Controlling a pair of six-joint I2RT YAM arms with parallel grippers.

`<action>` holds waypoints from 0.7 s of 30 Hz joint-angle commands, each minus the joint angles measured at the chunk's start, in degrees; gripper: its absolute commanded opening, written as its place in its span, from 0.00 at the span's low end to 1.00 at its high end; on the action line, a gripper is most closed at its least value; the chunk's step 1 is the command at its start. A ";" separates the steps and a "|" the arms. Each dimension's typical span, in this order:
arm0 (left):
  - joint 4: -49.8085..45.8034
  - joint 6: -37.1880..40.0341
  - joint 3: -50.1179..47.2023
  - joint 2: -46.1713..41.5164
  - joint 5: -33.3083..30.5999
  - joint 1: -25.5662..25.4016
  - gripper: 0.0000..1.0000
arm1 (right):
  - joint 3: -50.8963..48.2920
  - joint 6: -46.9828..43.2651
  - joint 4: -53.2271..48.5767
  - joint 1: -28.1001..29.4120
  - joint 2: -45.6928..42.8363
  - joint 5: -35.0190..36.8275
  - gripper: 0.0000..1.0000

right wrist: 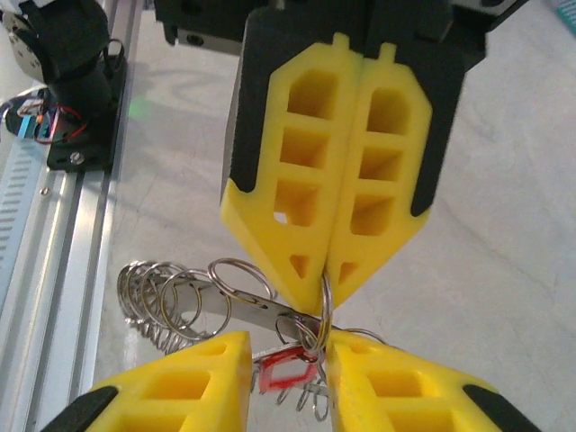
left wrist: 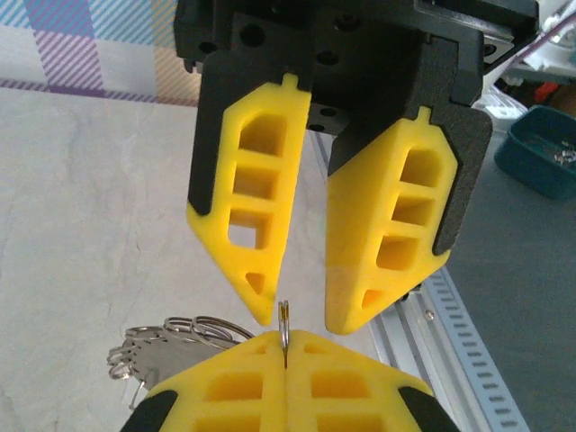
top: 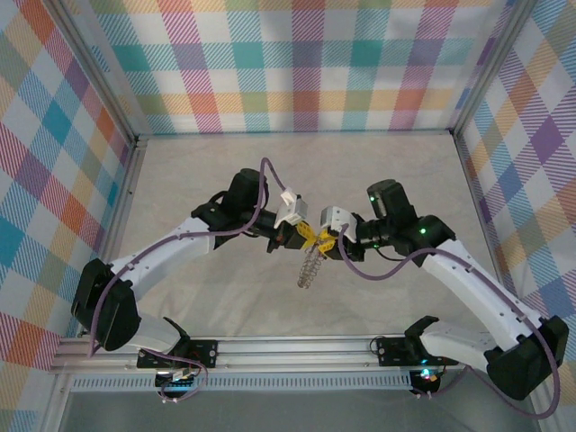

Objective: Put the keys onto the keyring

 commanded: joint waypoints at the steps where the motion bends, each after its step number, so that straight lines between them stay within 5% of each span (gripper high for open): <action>1: 8.49 -4.45 -2.09 -2.64 1.22 -0.02 0.00 | -1.27 1.84 4.00 -1.04 -1.76 -2.44 0.28; 13: 22.70 -12.35 -7.94 -4.78 0.88 -0.23 0.00 | -4.03 6.22 10.39 -1.51 -1.63 -4.35 0.18; 21: 33.21 -18.30 -11.95 -5.83 -3.34 -0.50 0.00 | -4.99 8.80 15.27 -1.53 -0.60 -9.51 0.29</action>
